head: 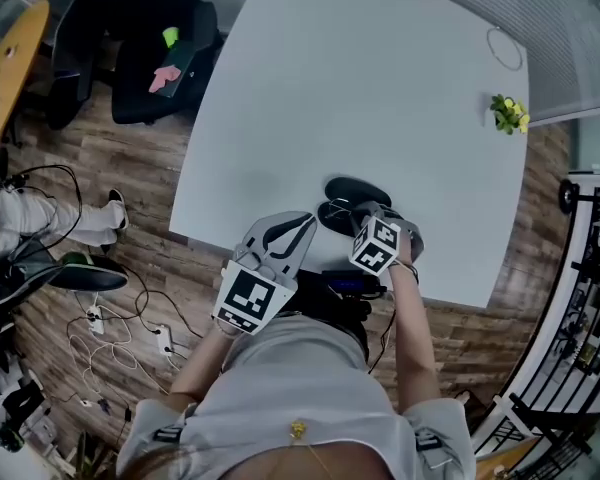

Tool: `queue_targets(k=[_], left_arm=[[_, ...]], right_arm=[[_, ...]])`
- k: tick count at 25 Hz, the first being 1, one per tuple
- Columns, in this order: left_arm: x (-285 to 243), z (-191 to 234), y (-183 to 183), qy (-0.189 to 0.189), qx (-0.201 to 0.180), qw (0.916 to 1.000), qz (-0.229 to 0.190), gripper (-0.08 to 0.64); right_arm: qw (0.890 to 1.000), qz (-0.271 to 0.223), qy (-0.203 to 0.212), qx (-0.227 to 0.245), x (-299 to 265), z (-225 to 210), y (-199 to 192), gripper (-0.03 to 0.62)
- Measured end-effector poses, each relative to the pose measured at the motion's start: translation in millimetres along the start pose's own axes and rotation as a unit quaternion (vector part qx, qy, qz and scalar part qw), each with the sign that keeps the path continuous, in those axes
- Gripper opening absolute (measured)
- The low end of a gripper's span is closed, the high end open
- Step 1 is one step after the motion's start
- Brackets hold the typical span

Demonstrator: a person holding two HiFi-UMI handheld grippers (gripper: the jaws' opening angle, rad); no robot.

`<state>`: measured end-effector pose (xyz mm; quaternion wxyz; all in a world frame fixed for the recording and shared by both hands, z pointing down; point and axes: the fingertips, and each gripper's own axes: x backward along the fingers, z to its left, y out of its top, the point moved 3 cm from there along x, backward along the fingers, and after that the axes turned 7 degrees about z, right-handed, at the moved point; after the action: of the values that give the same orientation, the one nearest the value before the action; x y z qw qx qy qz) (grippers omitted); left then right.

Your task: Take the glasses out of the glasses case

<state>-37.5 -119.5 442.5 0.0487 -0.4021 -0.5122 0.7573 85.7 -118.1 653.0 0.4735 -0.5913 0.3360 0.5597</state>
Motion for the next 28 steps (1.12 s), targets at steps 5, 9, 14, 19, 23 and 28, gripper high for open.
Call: queue_targets(k=[5,9,14,19,23,28], left_arm=[[4,0,-4,0.0,-0.005,1.0,0.006,0.032],[7,1,-6,0.003,-0.018,0.9998,0.004,0.032],[8,1,-10,0.005,-0.031,0.9995,0.006,0.032],[9,1,-14,-0.003,-0.036,0.9993,0.008,0.031],[8,-3,-13,-0.012,-0.042,0.999,0.008,0.032],[9,-11,-12,-0.017,-0.052,0.9985,0.005,0.032]], right_arm=[[1.0,-0.012,-0.003,-0.001,12,-1,4,0.021],[1.0,-0.015,-0.017,-0.004,26,-5,7,0.022],[0.999,-0.027,-0.04,-0.017,48,-12,6,0.023],[0.998,-0.04,-0.051,-0.019,68,-9,6,0.023],[0.997,-0.045,-0.057,-0.017,87,-7,6,0.023],[0.996,-0.056,-0.068,-0.018,109,-3,7,0.023]])
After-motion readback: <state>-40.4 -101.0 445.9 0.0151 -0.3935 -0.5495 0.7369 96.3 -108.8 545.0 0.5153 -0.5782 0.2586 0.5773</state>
